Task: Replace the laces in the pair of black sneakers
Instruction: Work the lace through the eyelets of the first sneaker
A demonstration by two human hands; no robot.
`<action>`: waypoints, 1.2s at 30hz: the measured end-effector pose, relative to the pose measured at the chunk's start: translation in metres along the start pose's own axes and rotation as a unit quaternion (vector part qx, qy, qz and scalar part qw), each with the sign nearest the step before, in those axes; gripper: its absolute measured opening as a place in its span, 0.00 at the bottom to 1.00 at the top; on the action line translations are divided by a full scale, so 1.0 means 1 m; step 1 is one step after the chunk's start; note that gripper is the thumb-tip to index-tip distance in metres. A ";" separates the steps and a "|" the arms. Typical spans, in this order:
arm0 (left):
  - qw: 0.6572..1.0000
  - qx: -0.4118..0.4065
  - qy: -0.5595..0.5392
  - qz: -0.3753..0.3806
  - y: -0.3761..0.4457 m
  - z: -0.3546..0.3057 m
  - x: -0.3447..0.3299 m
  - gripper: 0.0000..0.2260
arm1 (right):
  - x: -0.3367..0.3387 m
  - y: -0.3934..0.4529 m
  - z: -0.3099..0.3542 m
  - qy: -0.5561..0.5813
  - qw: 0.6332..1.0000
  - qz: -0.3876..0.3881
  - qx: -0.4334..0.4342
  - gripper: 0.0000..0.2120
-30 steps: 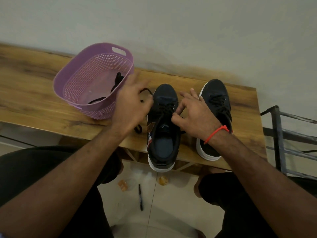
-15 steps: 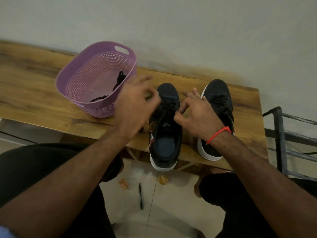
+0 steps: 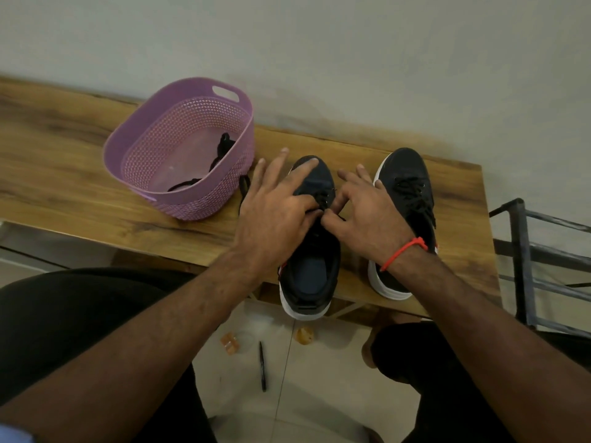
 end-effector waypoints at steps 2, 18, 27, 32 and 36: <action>0.999 -0.027 0.020 -0.002 0.001 -0.001 0.001 0.08 | 0.000 -0.001 0.000 -0.001 1.000 0.001 -0.005 0.07; 0.970 0.089 -0.144 0.172 0.009 0.026 -0.014 0.42 | -0.003 -0.001 0.001 0.026 0.999 -0.014 0.026 0.12; 0.972 0.129 -0.112 0.164 0.009 0.040 0.000 0.09 | -0.009 0.006 0.002 -0.033 0.999 0.012 0.004 0.20; 0.953 0.152 -0.181 0.187 0.010 0.038 -0.008 0.09 | -0.009 0.007 0.001 -0.078 0.997 -0.010 0.018 0.15; 0.916 0.206 -0.278 0.205 0.007 0.039 -0.012 0.11 | -0.016 0.004 0.000 -0.116 0.992 0.005 0.040 0.12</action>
Point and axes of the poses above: each hand's wrist, its own y-axis towards the middle knuckle, its own x-axis out of the back of the hand, z = x × y, the point moved 6 cm from there along y, towards the middle knuckle, and after that the axes turned 10 degrees about y, right-handed, at the moved point
